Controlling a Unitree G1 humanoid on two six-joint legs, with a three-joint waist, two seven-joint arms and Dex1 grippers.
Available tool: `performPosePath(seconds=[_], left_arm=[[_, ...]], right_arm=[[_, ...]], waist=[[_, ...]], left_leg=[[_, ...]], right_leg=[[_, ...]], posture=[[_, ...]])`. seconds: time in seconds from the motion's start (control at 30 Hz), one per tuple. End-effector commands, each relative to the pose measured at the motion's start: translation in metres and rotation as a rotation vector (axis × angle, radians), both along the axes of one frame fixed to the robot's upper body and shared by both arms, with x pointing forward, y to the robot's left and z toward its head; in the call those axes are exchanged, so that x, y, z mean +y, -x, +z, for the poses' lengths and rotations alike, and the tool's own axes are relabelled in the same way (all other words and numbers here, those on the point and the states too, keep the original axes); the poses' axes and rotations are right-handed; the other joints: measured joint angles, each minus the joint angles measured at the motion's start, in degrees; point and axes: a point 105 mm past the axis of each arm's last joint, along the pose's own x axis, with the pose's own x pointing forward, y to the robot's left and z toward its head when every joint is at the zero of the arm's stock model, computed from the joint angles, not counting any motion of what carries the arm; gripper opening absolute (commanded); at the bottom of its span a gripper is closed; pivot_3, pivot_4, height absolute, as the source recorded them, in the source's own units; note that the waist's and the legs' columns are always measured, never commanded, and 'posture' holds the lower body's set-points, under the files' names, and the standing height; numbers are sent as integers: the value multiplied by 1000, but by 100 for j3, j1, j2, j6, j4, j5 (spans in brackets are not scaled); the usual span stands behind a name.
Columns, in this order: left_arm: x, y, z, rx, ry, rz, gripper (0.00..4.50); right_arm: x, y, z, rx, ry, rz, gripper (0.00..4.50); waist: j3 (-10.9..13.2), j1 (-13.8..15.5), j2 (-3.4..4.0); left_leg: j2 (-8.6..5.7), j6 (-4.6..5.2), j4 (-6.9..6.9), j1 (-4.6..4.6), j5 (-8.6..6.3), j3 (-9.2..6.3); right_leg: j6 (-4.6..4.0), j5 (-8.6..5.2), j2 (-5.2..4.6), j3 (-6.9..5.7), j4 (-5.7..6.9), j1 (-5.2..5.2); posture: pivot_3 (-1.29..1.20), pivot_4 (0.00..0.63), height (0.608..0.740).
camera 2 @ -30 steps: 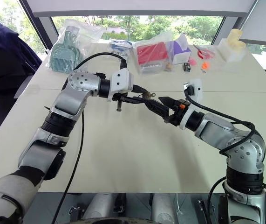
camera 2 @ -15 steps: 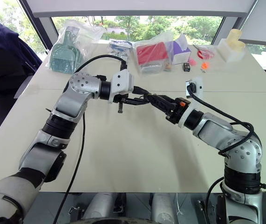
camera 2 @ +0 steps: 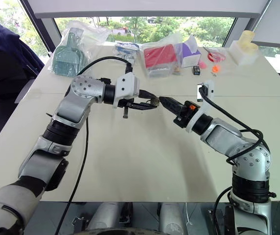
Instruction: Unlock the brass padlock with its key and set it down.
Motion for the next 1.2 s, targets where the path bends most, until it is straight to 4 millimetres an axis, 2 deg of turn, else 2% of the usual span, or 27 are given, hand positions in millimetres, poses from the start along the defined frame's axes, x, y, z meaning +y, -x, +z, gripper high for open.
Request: performPosePath(seconds=[0.03,0.27,0.67,1.2], left_arm=[[-4,2,13,-71,23,-15,679],[-6,-2,21,-173,54,8,679],[-5,1,14,-295,48,0,679],[-12,-12,38,-534,154,90,679]], right_arm=[[2,2,6,-22,-27,14,58],[-2,-4,6,18,-90,-19,58],[-5,-15,10,113,-241,-105,58],[3,-15,5,193,-309,-117,58]], waist=[[0,0,0],[0,0,0],[0,-1,0],[0,0,0]], left_leg=[[0,0,0,0,0,0],[0,0,0,0,0,0],[1,-1,0,0,0,1],[1,0,0,0,0,2]], right_leg=[[0,0,0,0,0,0],[0,0,0,0,0,0],[1,0,0,0,2,0],[1,1,0,0,1,0]], posture=[[0,150,740],[0,150,740],[0,150,740],[0,150,740]])
